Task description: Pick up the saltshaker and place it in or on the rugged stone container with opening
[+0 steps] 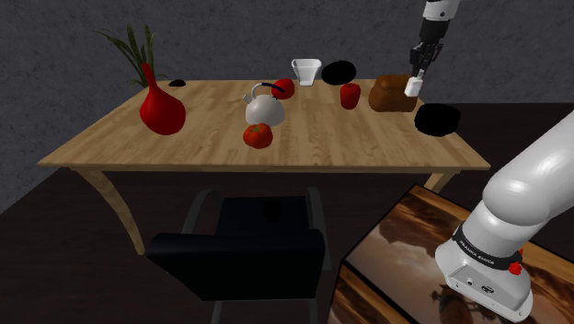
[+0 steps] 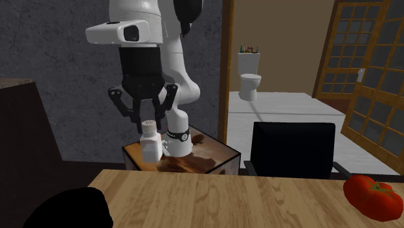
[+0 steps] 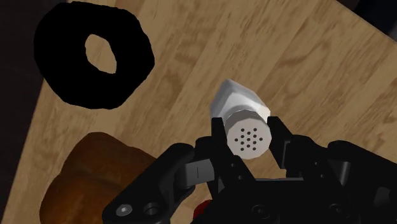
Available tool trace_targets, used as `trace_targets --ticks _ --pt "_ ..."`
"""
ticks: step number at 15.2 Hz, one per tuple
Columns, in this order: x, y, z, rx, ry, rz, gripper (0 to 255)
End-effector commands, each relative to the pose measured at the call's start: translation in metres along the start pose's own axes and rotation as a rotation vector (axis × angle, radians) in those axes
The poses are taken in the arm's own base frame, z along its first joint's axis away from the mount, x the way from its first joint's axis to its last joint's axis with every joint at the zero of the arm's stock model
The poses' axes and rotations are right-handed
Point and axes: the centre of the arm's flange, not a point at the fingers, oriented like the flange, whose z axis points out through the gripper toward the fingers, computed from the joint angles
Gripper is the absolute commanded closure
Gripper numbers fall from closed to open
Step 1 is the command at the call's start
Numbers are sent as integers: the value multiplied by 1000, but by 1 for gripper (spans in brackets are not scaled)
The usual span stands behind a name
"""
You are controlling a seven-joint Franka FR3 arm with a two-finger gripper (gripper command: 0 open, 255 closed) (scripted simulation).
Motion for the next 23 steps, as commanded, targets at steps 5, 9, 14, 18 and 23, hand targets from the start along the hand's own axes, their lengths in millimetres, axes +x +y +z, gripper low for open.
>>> trace_targets --ticks 5,9,14,18,23 --pt "-11 78 -12 0 0 -2 255" --pt "-18 130 -18 0 0 -2 255" --pt "-27 200 -27 0 0 -2 255" --pt "-28 200 -6 0 0 -2 255" --pt "-28 200 21 0 0 -2 255"
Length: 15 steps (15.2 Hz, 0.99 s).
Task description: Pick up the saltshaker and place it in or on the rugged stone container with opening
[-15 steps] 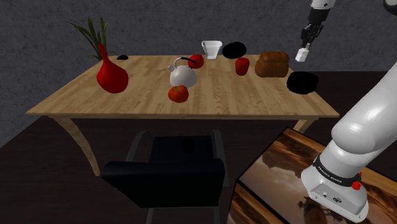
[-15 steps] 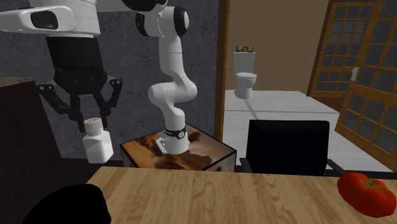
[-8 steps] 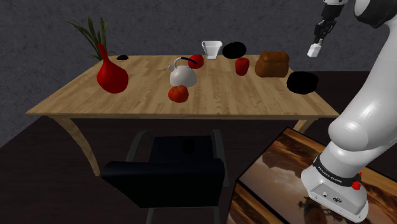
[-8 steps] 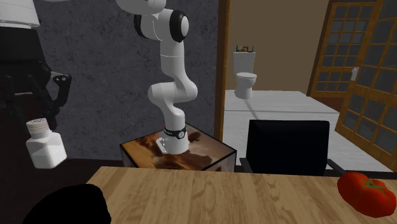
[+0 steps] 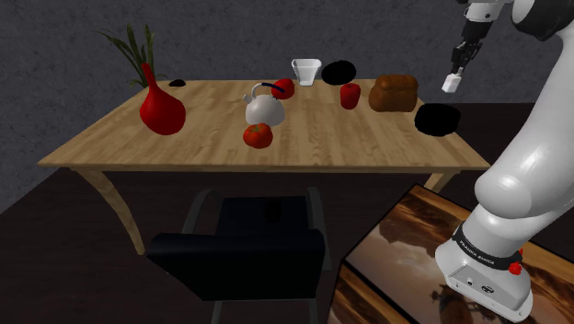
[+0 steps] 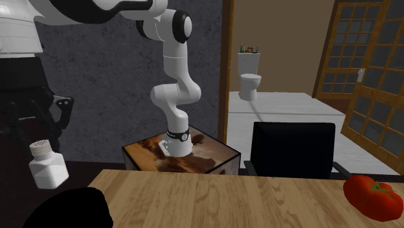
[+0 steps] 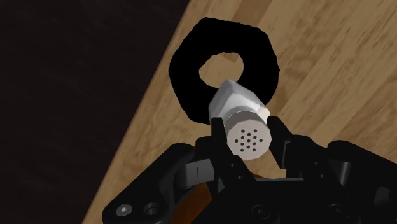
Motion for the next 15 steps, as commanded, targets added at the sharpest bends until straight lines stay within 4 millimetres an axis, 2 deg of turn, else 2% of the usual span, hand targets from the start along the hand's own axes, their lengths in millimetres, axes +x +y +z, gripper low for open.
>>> trace_targets --ticks 1,13,15 --pt "0 0 11 0 0 0 255" --pt "-1 0 74 0 0 0 255" --pt "-1 0 74 0 0 0 255"
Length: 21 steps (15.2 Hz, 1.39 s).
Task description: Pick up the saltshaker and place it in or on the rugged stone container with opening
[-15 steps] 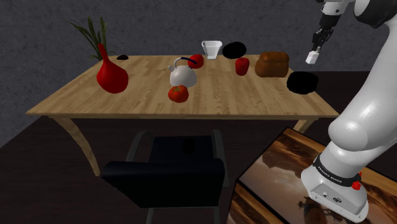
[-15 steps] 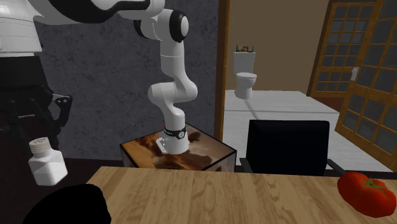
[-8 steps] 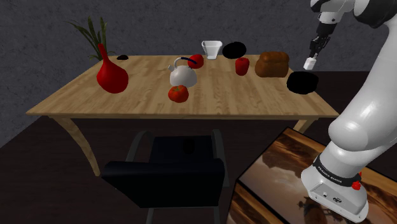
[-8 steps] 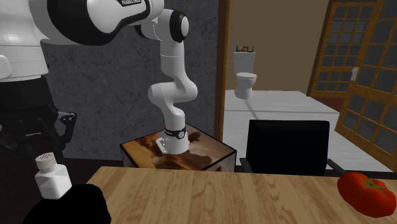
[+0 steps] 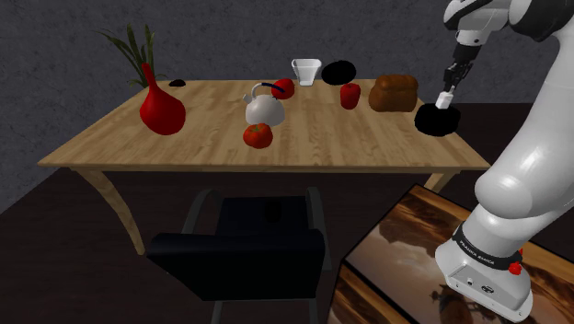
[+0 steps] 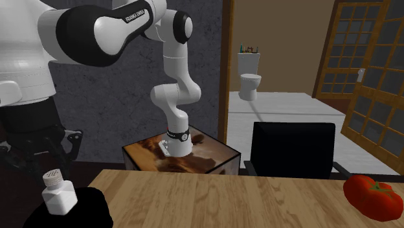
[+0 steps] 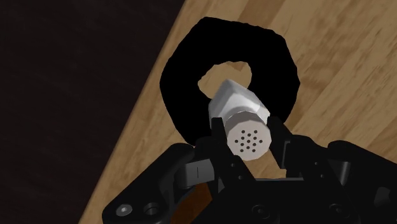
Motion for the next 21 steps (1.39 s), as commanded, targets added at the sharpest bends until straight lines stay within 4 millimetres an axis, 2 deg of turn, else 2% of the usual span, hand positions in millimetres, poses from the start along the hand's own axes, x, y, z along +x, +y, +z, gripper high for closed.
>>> trace_targets --ticks 1,6,7,12,16,21 --pt "0 0 1 0 0 0 255" --pt "0 0 1 0 0 0 255" --pt "0 0 1 0 0 0 0" --pt "0 0 1 0 0 0 0" --pt "0 0 -49 0 0 0 0" --pt "0 0 -49 0 0 0 0"
